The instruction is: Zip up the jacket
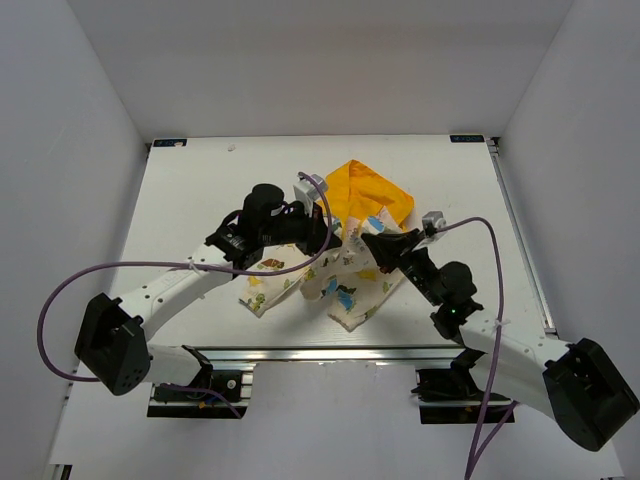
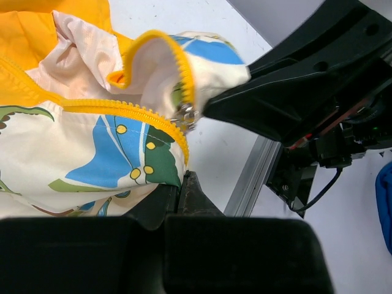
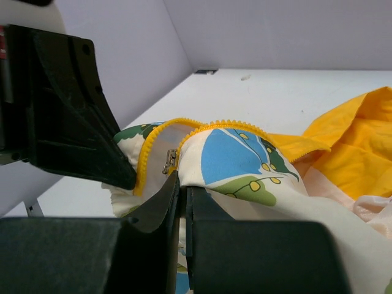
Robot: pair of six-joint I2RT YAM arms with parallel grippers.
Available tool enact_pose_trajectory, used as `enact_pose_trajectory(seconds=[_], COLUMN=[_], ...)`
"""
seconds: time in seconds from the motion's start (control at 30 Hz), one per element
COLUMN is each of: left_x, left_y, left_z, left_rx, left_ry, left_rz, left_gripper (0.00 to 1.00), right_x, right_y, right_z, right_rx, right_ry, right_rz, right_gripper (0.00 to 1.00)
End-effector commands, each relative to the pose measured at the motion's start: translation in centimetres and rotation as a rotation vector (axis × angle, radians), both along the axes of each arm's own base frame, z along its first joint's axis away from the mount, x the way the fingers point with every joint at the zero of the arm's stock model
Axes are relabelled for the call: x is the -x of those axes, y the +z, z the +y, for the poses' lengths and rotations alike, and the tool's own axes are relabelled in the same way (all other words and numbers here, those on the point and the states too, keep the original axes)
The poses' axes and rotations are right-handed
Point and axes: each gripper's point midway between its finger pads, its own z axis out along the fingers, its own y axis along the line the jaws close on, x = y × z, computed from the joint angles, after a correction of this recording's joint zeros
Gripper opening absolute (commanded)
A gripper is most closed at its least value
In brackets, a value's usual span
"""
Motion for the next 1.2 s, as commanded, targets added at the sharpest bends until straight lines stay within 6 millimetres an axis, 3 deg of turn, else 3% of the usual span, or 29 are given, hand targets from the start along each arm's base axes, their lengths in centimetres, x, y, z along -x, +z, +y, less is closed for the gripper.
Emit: enact_pose_trajectory(seconds=[0.0,0.1,0.3,0.43,0.6,0.93,1.17], left_x=[0.2,-1.4,-2.4,-1.9,-0.8,1.7,1.3], left_y=[2.7,3.7,6.8,8.7,9.8,8.8,7.9], left_z=[0.6,1.2,0.6,0.0,-0.6,-0.5,-0.6], left_rx=[0.029,0.020,0.093,0.183,0.276,0.326,0.320], left_ry=[0.013,0.103,0.097,0.002,-0.125,-0.263,-0.241], left_rz=[-0.084,-0.109,-0.178,-0.212,-0.203,-0.173,-0.143], left_gripper=[0.00,0.00,0.00,0.00,0.00,0.00,0.01], right_x=[1.3,2.4,4.0,4.4,5.0,4.9,5.1], right_y=[5.1,5.6,3.6,2.4,2.3,4.2,5.1], right_z=[-2.2,-2.6,-1.5,-1.7,-0.7,-0.9,-1.4], right_rx=[-0.163,-0.176,-0.087,-0.076,-0.059,-0.084,-0.082], right_ry=[-0.040,-0.023,0.080,0.087,0.153,0.143,0.126], right_rz=[-0.172,-0.212,-0.167,-0.144,-0.153,-0.211,-0.235], right_gripper=[0.00,0.00,0.00,0.00,0.00,0.00,0.00])
